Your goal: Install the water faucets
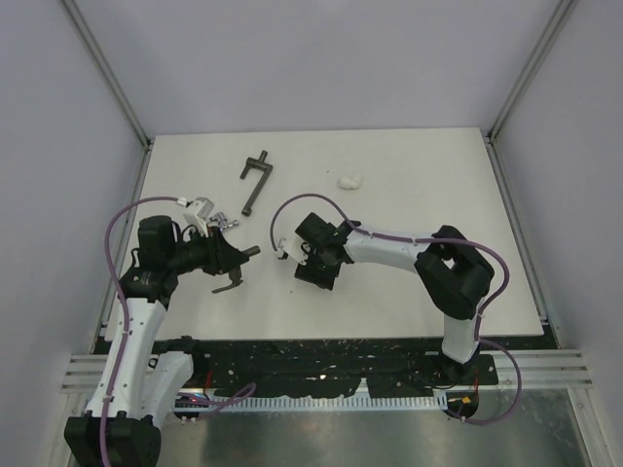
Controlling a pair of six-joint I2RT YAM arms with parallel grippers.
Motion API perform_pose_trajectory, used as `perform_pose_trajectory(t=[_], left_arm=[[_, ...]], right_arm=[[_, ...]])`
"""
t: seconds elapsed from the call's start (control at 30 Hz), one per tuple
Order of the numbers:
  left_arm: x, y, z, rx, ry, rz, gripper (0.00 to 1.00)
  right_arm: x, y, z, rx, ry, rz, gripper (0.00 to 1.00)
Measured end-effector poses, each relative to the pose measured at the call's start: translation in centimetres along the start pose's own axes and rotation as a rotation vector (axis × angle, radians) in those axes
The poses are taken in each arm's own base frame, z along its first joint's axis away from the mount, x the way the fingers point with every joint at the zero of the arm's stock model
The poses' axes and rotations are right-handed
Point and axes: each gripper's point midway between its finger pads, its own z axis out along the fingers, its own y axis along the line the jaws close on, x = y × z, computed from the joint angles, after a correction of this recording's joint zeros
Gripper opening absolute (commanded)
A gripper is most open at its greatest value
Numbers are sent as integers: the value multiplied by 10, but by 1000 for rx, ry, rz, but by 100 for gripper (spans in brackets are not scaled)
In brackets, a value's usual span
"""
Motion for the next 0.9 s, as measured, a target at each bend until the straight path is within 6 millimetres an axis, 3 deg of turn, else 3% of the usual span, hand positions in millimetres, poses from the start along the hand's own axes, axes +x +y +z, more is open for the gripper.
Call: perform_pose_trajectory(t=[0.07,0.1,0.13,0.27,0.37,0.63,0.73,0.9], left_arm=[[1,1,1,-1,5,-5,0],[1,1,1,-1,6,-6,0],[1,2,2,-1,8,-8,0],[1,2,2,-2,12,-12,0],[2,3,3,-3,14,-14,0],[2,4,3,-5,19,-19,0],[2,4,3,-5,18,-19,0],[2,5,3,-12,13,-16,0]], right_arm=[[-1,1,0,0,4,-24,81],[0,2,0,0,10,-31,93],[1,2,-1,0,18,-36,98],[6,-1,-9,37,31,-11,95],[3,-8,-32,93,-1,85,96],[-5,-68,-119,340,-252,701,96],[3,-74,-124,323,-346,897,96],[28,-61,-104,292,-316,1170,99]])
